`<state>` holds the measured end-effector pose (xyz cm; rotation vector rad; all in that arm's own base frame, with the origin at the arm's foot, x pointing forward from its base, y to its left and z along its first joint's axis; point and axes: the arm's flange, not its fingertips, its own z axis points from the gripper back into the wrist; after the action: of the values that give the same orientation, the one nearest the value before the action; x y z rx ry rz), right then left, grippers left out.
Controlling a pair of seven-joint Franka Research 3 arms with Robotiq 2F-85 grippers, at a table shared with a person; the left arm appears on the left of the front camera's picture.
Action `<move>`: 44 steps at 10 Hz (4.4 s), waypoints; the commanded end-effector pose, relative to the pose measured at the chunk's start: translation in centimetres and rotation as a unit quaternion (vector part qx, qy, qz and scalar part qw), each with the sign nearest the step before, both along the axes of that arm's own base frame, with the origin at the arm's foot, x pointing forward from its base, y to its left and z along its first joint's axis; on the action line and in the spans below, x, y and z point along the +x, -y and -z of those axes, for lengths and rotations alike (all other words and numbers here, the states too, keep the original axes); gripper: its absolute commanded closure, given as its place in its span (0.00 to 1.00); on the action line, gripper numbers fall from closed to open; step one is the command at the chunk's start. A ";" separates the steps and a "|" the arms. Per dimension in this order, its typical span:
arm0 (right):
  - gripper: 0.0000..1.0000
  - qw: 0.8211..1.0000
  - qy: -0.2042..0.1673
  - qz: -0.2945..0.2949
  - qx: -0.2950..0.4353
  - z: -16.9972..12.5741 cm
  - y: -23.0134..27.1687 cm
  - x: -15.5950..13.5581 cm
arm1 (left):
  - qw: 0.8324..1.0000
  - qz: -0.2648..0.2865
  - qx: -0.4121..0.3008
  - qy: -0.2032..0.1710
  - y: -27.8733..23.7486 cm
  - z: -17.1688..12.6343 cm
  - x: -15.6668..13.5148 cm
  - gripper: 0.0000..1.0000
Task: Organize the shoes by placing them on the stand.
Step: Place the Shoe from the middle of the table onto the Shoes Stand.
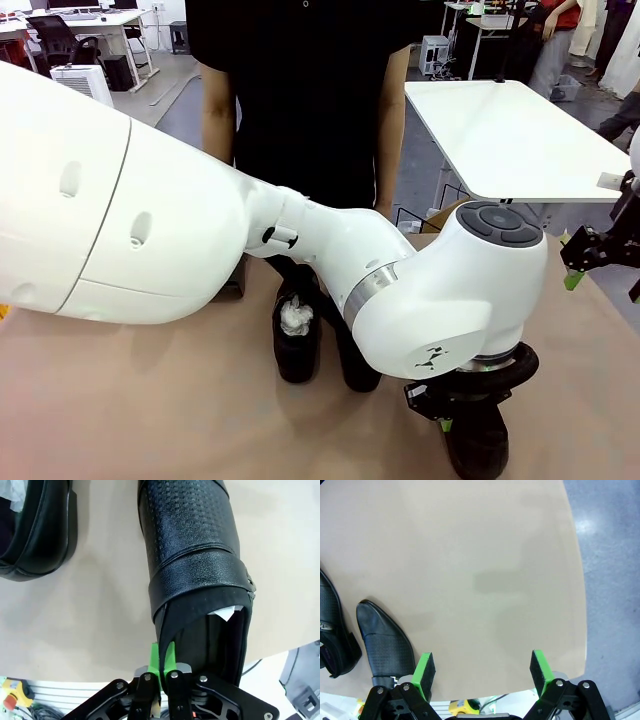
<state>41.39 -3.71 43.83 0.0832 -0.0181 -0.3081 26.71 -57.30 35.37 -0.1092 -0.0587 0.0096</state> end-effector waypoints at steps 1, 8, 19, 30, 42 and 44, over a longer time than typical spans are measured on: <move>0.00 1.000 0.002 -0.009 -0.003 0.0 0.0 -0.3 | 1.000 0.007 0.002 0.012 0.0 0.1 0.2 1.00; 0.00 1.000 0.002 -0.009 -0.003 0.0 0.0 -0.3 | 1.000 0.002 0.001 0.001 0.1 0.1 -0.1 1.00; 0.00 1.000 0.002 -0.009 -0.003 0.0 0.0 -0.3 | 0.989 0.077 -0.077 0.099 -10.0 -12.0 2.1 1.00; 0.00 1.000 0.002 -0.009 -0.003 0.0 0.0 -0.3 | 0.965 0.049 0.034 0.255 -22.9 -16.0 15.0 1.00; 0.00 1.000 0.002 -0.009 -0.003 0.0 0.0 -0.3 | 0.967 -0.010 0.057 0.247 -33.9 -12.8 24.0 1.00; 0.00 1.000 0.002 -0.009 -0.003 0.0 0.0 -0.3 | 0.967 -0.024 0.069 0.244 -34.8 -12.5 24.0 1.00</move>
<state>41.36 -3.71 43.85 0.0833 -0.0187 -0.3082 51.37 -22.45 47.26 0.0241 -0.5406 0.0097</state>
